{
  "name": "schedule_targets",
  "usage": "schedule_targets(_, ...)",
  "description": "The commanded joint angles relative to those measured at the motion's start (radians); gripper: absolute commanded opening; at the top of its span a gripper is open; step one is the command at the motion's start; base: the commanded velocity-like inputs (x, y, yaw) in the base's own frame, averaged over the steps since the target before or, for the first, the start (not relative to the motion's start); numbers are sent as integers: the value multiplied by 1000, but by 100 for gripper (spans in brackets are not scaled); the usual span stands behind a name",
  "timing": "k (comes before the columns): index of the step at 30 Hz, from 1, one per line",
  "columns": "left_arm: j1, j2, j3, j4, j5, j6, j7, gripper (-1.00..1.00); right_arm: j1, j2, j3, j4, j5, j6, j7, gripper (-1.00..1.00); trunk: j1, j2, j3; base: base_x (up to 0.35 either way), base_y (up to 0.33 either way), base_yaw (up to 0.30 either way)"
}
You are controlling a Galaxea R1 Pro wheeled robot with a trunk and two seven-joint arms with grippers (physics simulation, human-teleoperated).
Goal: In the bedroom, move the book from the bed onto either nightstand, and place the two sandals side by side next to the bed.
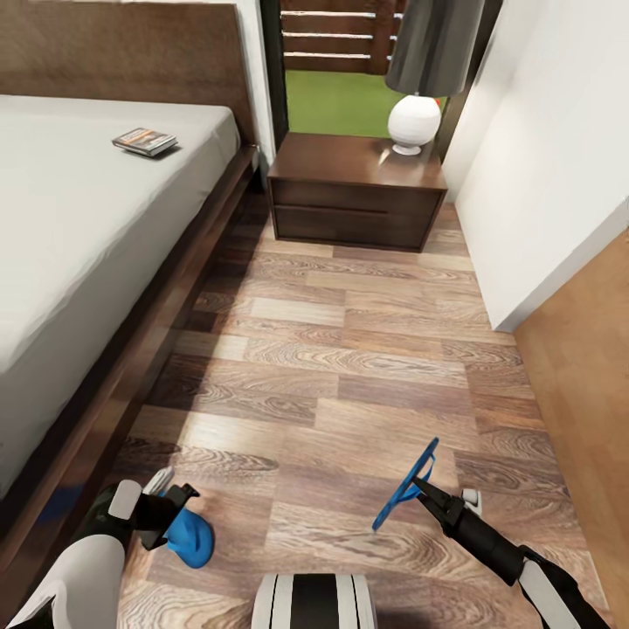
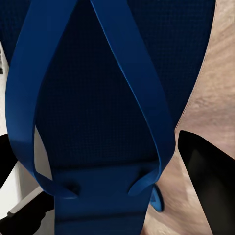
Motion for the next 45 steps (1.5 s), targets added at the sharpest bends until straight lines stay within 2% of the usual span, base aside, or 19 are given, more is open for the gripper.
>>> schedule_targets(1, -1, 0, -1, -1, 10, 10, 2, 100, 0, 0, 0, 1, -7, 9, 0, -100, -1, 0, 3, 0, 0, 0)
schedule_targets(6, 2, 13, -69, 0, 8, 31, -89, 100, 0, 0, 0, 4, -7, 7, -2, -100, -3, 1, 23, 0, 0, 0)
schedule_targets(10, 11, 22, -129, 2, 6, 37, -210, 100, 0, 1, 0, 11, -9, 8, 0, -100, -5, 2, 38, 0, 0, 0)
schedule_targets(13, 15, 25, -163, 2, 5, 38, -276, 100, 0, 1, 0, 17, -10, 7, 1, -100, -6, 3, 50, 0, 0, 0)
schedule_targets(14, 19, 26, -190, 3, 5, 37, -322, 100, 0, 2, 0, 22, -10, 7, 1, -100, -6, 3, 54, 0, 0, 0)
schedule_targets(16, 28, 28, -216, 5, 4, 37, -370, 100, 0, 2, -1, 25, -10, 8, 0, -100, -7, 4, 61, 0, 0, 0)
schedule_targets(17, 41, 31, -240, 5, 3, 37, -420, 100, 0, 2, -2, 27, -9, 9, 0, -100, -8, 4, 65, 0, 0, 0)
schedule_targets(19, 57, 37, -264, 5, 2, 35, -473, 100, 0, 2, -2, 29, -10, 10, 0, -100, -9, 4, 73, 0, 0, 0)
schedule_targets(20, 73, 44, -288, 6, 2, 33, -527, 100, 0, 2, -2, 30, -10, 12, 1, -100, -9, 4, 73, 0, 0, 0)
schedule_targets(24, 123, 71, -350, 6, -5, 25, -679, 100, 0, 2, -3, 32, -9, 14, 0, -100, -9, 4, 73, 0, 0, 0)
schedule_targets(29, 164, 83, -373, 7, -36, 6, -785, 100, 0, 2, -3, 39, -9, 14, 0, -100, -9, 4, 73, 0, 0, 0)
schedule_targets(33, 183, 86, -380, 18, -77, -38, -865, 100, 0, 2, -2, 41, -8, 14, -2, -100, -9, 4, 73, 0, 0, 0)
schedule_targets(38, 196, 87, -381, 40, -109, -57, -928, 100, 0, 4, -1, 44, -7, 12, -5, -100, -9, 4, 73, 0, 0, 0)
schedule_targets(45, 206, 90, -381, 74, -121, -62, -964, 100, 0, 7, 2, 45, -6, 11, -6, -100, -9, 4, 73, 0, 0, 0)
